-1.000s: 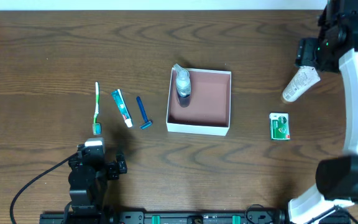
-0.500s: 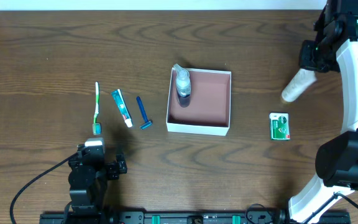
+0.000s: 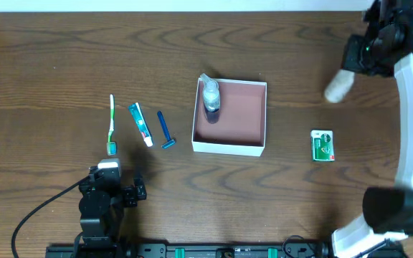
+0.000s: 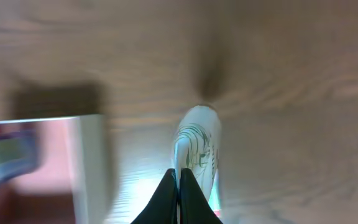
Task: Pack container
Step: 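Grasp the white lotion tube with the right gripper, then place the lotion tube upright in the box beside the bottle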
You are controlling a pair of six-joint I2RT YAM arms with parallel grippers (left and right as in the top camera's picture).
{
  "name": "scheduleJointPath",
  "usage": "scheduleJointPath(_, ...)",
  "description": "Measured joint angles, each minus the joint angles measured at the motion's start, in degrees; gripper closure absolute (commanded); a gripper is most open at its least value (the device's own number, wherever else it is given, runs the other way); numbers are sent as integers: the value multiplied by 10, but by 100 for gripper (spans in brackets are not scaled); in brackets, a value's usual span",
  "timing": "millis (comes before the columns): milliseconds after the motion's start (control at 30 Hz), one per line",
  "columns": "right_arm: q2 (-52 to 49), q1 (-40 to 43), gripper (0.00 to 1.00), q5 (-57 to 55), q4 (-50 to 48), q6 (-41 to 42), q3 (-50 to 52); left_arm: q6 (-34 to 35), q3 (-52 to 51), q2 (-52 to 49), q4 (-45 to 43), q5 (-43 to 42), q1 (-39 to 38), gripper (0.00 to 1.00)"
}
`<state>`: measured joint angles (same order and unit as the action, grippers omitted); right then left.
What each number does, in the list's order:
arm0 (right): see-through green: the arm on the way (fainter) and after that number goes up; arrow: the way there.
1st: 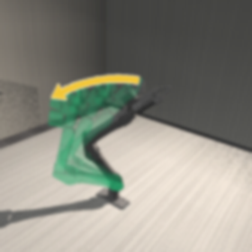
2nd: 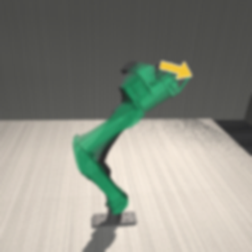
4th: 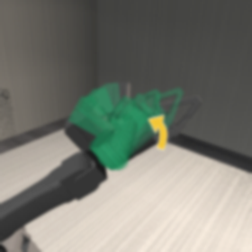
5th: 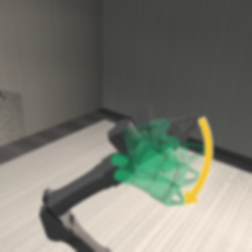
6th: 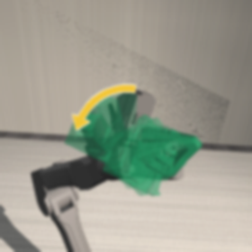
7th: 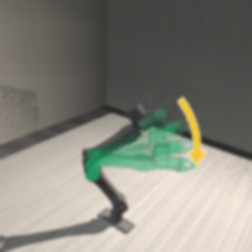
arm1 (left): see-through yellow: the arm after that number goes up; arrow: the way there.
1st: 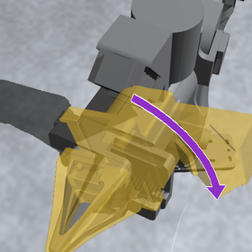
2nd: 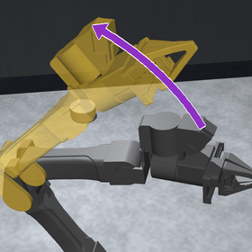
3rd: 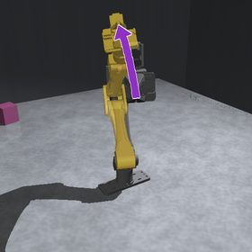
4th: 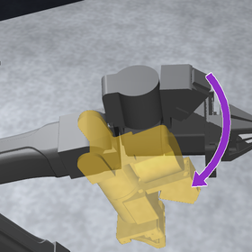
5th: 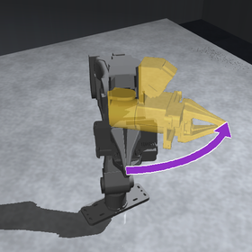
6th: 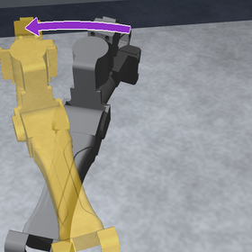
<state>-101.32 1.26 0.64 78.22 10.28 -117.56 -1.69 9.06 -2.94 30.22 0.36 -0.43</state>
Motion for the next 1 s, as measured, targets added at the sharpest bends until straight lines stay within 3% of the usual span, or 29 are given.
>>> scheduleJointPath(167, 73, -115, 99, 28, 7, 17, -49, 0, 0, 0, 0, 0, 0, 2)
scheduleJointPath(333, 71, -203, 99, 56, 17, 41, -55, 0, 0, 0, 0, 0, 0, 2)
scheduleJointPath(1000, -155, -246, 99, 54, -58, 73, -51, 0, 0, 0, 0, 0, 0, 2)
